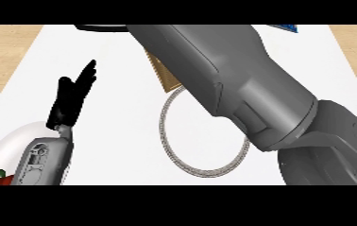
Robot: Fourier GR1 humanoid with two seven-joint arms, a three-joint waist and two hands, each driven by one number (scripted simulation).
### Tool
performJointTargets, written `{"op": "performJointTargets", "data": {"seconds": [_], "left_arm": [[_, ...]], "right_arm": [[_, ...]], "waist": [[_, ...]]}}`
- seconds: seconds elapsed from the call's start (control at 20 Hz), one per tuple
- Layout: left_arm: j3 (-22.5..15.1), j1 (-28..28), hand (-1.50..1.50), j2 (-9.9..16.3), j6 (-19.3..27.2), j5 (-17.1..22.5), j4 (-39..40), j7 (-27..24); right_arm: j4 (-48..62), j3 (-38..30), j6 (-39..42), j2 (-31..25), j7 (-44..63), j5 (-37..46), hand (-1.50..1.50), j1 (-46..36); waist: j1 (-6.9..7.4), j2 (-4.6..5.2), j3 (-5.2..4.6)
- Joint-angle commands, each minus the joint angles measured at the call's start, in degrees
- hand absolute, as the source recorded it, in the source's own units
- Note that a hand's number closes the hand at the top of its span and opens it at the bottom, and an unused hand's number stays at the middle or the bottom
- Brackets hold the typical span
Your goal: Pick the lemon from the placemat and place it in the basket
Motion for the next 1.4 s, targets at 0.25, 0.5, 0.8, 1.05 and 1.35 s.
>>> {"op": "performJointTargets", "data": {"seconds": [0.25, 0.5, 0.8, 1.05, 1.35], "left_arm": [[1.04, 1.06, 0.00, 1.62, -2.16, 1.52, -2.43, 0.97], [0.51, 1.06, 0.00, 0.17, -0.59, 0.39, -0.61, 0.52], [0.69, 2.78, 0.00, -0.09, -0.63, 0.93, -2.70, 0.31], [-0.76, 2.55, 0.00, -0.11, -2.28, 1.05, -4.66, 3.17], [0.55, 2.68, 0.00, -0.10, -0.27, 0.03, -2.23, 0.05]], "right_arm": [[4.97, -3.36, -2.25, -1.71, -13.93, 0.96, 1.50, 6.22], [8.31, -3.32, -4.60, 0.09, -16.89, 2.75, 1.50, 10.45], [9.37, -11.25, -5.38, 0.01, -17.17, -3.72, -1.50, 13.28], [9.93, -14.11, -9.86, -0.05, -22.06, -4.56, -1.50, 13.49], [6.16, -17.35, -20.81, -1.46, -28.93, -5.88, -1.50, 17.69]], "waist": [[-0.06, 0.00, 0.05], [-0.27, 0.05, 0.06], [-0.15, -0.05, 0.09], [0.72, 0.22, 0.09], [-0.71, -0.15, 0.11]]}}
